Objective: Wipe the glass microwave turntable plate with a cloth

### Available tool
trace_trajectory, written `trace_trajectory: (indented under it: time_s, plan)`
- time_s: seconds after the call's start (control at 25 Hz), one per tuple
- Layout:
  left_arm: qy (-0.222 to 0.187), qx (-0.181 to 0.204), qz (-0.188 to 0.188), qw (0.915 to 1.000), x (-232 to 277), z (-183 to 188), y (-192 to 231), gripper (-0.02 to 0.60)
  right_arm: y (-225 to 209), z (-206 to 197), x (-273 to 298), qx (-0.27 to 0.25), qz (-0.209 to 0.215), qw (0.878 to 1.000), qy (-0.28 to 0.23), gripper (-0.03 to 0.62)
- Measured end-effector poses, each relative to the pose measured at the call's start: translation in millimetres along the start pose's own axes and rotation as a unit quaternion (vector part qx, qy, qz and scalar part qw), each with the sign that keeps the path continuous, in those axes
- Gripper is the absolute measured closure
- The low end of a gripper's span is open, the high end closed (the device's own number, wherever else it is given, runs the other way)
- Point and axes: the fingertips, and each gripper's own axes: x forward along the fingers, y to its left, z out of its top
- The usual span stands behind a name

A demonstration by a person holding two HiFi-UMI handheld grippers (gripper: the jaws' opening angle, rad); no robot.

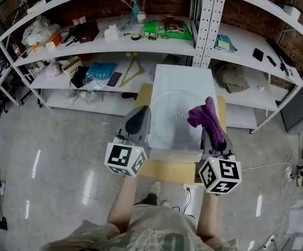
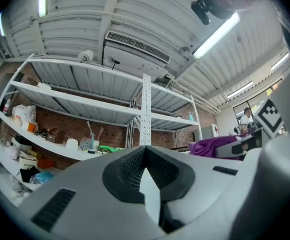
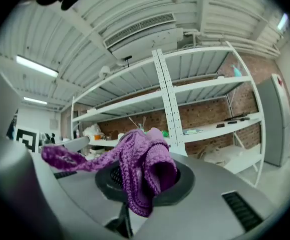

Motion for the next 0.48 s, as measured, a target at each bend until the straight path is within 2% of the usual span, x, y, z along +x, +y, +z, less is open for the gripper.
trace_trajectory:
  time_s: [0.08,0.24,0.48]
  plan:
    - [-0.003,0.004,-0.006,1.0000,-12,-2,-10,0.580,7,-7,-12,0.021,0.011,1.000,-0.009,0.543]
    - [-0.006,0.001,-0.001,1.0000,-33,-2,-15,0.580,11,-24,-33,0.031,0.018,0.999,-0.001,0.543]
    - [-0.003,0.024,0.013,0.9996,-67,5,-39,0.580,17,-38,-78,0.048,0.029,0.998,0.000,0.543]
